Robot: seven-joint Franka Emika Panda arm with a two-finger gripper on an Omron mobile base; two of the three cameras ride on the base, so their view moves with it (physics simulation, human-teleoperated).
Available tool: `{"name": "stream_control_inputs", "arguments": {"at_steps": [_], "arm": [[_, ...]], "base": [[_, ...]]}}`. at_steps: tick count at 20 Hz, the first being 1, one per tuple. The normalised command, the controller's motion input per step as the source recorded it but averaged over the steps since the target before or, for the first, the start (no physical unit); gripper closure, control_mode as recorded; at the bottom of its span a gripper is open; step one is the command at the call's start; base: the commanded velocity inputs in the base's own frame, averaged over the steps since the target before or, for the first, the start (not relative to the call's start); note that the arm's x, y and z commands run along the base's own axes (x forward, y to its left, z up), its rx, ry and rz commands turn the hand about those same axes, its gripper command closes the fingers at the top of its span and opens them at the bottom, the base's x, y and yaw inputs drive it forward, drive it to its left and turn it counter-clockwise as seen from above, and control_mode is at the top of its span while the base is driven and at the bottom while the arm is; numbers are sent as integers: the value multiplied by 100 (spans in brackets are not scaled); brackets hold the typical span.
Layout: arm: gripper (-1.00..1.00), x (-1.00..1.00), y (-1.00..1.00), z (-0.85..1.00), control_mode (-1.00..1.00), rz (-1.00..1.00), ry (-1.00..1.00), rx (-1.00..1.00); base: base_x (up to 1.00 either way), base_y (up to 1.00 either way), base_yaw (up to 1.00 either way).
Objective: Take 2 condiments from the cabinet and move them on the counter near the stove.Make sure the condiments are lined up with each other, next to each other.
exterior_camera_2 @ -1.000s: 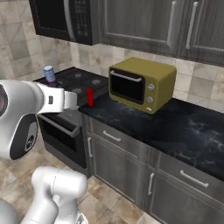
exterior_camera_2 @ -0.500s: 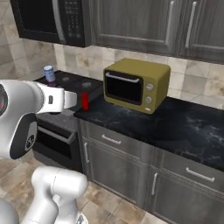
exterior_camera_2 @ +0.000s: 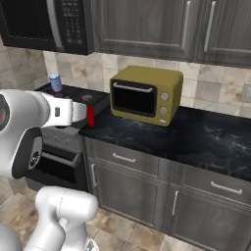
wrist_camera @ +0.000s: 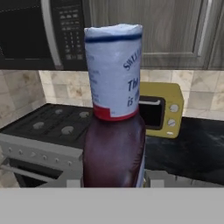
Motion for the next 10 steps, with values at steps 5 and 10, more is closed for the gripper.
{"name": "stream_control_inputs", "arguments": {"at_steps": [5,10], "arm": [[100,0,0,0,100,0,0,0],[100,0,0,0,100,0,0,0]], "base": [[0,62,-28],[0,68,-27]]}}
